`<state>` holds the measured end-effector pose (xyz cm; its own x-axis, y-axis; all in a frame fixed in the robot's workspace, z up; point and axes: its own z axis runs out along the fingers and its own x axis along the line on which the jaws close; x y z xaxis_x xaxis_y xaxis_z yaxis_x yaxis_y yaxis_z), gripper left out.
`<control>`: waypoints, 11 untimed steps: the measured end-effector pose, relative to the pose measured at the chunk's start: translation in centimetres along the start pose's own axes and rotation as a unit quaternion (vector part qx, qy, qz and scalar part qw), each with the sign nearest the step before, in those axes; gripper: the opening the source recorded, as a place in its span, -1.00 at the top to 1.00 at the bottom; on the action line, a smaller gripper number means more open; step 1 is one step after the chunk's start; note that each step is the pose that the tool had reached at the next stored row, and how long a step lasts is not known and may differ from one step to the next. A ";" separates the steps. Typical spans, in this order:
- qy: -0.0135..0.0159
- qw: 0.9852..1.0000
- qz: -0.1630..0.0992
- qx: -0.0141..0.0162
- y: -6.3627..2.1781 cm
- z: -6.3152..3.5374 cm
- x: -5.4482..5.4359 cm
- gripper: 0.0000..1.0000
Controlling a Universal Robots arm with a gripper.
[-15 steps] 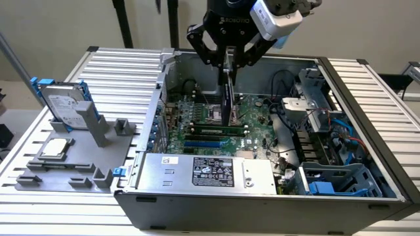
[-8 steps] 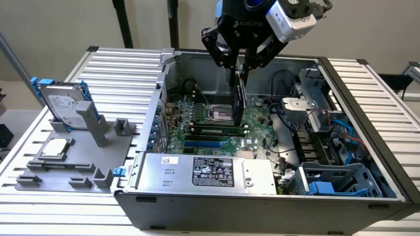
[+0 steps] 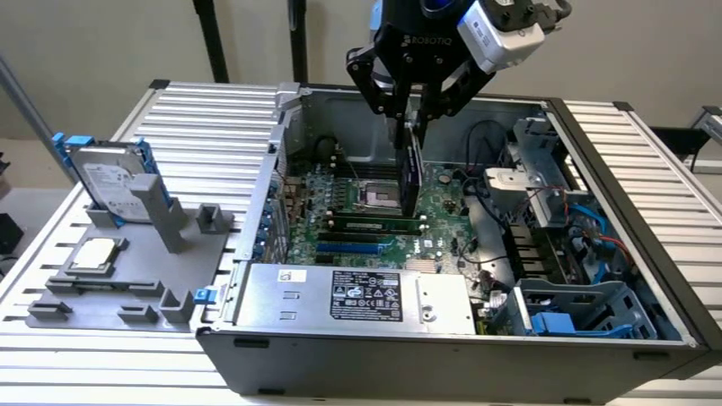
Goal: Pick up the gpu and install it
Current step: 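Insert the gpu into the slot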
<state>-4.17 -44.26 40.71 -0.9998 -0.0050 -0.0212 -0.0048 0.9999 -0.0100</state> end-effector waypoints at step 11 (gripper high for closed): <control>0.000 1.000 -0.006 0.000 0.00 0.01 0.0 0.47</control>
<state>-4.15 -44.26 40.70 -0.9996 -0.0164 -0.0213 -0.0162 0.9998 -0.0096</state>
